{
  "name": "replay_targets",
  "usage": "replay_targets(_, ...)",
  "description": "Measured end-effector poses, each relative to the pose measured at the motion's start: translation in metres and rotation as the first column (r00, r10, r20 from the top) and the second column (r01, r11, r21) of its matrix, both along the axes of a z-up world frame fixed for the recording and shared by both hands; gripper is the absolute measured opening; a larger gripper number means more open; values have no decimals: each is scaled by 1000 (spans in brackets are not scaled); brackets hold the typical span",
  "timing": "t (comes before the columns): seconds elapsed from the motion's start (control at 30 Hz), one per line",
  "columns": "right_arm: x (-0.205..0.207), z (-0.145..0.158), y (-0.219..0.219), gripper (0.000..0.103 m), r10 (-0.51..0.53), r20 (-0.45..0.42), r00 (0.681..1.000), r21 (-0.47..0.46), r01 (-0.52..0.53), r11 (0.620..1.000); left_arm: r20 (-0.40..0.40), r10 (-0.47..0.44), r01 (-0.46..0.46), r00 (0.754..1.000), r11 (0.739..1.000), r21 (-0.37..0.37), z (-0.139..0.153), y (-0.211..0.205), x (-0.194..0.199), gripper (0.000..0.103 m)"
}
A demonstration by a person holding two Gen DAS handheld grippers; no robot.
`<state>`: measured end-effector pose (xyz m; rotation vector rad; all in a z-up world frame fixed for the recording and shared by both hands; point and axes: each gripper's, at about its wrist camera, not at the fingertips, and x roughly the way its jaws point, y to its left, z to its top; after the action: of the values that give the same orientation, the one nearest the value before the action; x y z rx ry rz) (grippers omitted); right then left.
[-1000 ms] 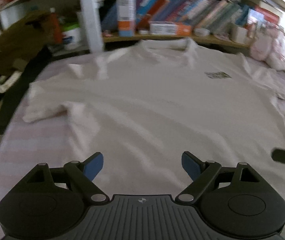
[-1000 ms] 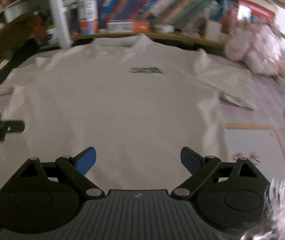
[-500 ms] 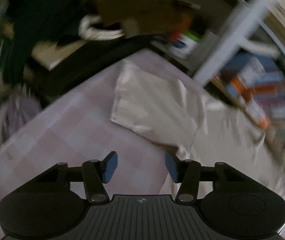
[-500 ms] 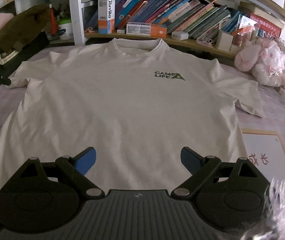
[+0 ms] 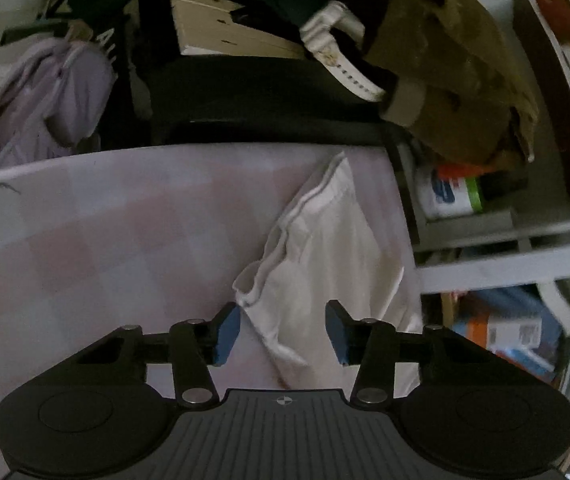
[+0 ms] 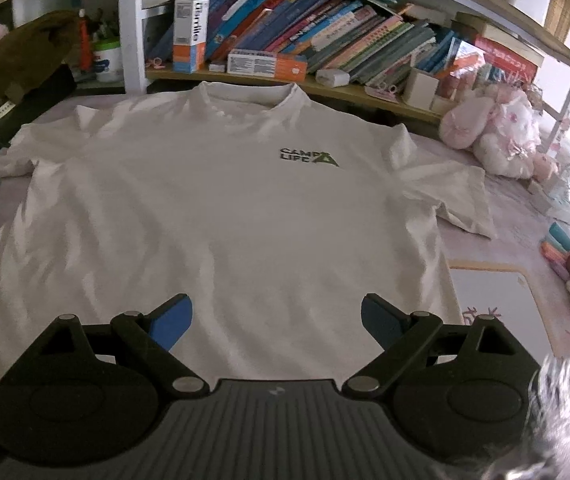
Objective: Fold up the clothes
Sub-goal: 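Grasp the sleeve nearest the left gripper and fold it onto the shirt body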
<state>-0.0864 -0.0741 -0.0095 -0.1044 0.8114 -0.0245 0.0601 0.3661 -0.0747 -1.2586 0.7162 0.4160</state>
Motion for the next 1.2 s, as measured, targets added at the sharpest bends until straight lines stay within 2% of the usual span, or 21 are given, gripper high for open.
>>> replay_targets(0.1, 1, -1, -3, 92, -9, -8, 1000, 5, 9, 1000, -16, 32, -32, 999, 999, -9, -2, 2, 2, 30)
replay_targets(0.17, 1, -3, -4, 92, -8, -14, 1000, 9, 8, 1000, -51, 67, -68, 996, 998, -11, -5, 3, 1, 6)
replay_targets(0.23, 2, -4, -5, 92, -3, -18, 1000, 12, 4, 1000, -52, 97, -98, 994, 995, -12, -5, 3, -3, 6)
replay_targets(0.3, 2, -5, -8, 92, -3, -20, 1000, 17, 4, 1000, -36, 101, -100, 994, 995, 25, 3, -2, -5, 6)
replay_targets(0.4, 3, -9, -16, 92, -18, -26, 999, 36, 19, 999, 43, -12, 5, 999, 987, 162, 36, -25, 8, 5)
replay_targets(0.47, 5, -11, -23, 92, -31, -32, 999, 56, 32, 998, 85, -134, 108, 987, 960, 259, 60, -48, 26, 6)
replay_targets(0.5, 6, -12, -26, 92, -34, -34, 999, 63, 36, 997, 98, -210, 172, 973, 936, 306, 70, -64, 36, 6)
replay_targets(0.57, 7, -14, -32, 92, -39, -35, 999, 75, 41, 996, 100, -379, 311, 920, 862, 401, 86, -99, 55, 6)
replay_targets(0.6, 8, -14, -34, 92, -39, -34, 999, 79, 41, 996, 84, -479, 395, 874, 799, 453, 91, -124, 62, 6)
replay_targets(0.63, 8, -15, -37, 92, -40, -35, 999, 84, 42, 996, 57, -576, 475, 815, 723, 502, 95, -149, 69, 6)
replay_targets(0.67, 9, -16, -40, 92, -41, -36, 998, 90, 44, 995, 4, -678, 565, 735, 617, 548, 92, -178, 71, 6)
replay_targets(0.7, 9, -17, -43, 92, -43, -39, 998, 96, 47, 994, -67, -758, 641, 649, 498, 584, 87, -204, 71, 7)
replay_targets(0.73, 10, -18, -46, 92, -46, -42, 998, 104, 50, 993, -101, -772, 660, 628, 459, 594, 82, -211, 69, 7)
replay_targets(0.8, 11, -19, -51, 92, -53, -49, 997, 116, 58, 992, -169, -795, 696, 582, 380, 610, 71, -225, 63, 16)
replay_targets(0.87, 10, -20, -55, 92, -55, -51, 997, 121, 60, 991, -238, -811, 727, 535, 297, 619, 61, -239, 58, 17)
replay_targets(0.9, 10, -20, -57, 92, -55, -52, 997, 123, 61, 991, -273, -816, 741, 510, 255, 621, 55, -246, 55, 20)
replay_targets(0.93, 10, -21, -59, 92, -56, -55, 997, 124, 63, 990, -307, -819, 754, 485, 213, 622, 50, -253, 53, 25)
replay_targets(1.0, 10, -23, -64, 92, -64, -65, 996, 129, 72, 989, -375, -820, 776, 433, 127, 618, 40, -267, 47, 48)
replay_targets(1.03, 10, -24, -66, 92, -69, -70, 995, 132, 78, 988, -397, -816, 780, 420, 102, 617, 36, -271, 45, 53)
replay_targets(1.1, 11, -26, -70, 92, -77, -79, 994, 138, 88, 987, -322, -791, 731, 521, 218, 647, 44, -255, 48, 55)
replay_targets(1.2, 12, -27, -74, 92, -83, -87, 993, 143, 95, 985, -225, -725, 684, 651, 431, 589, 41, -224, 71, 55)
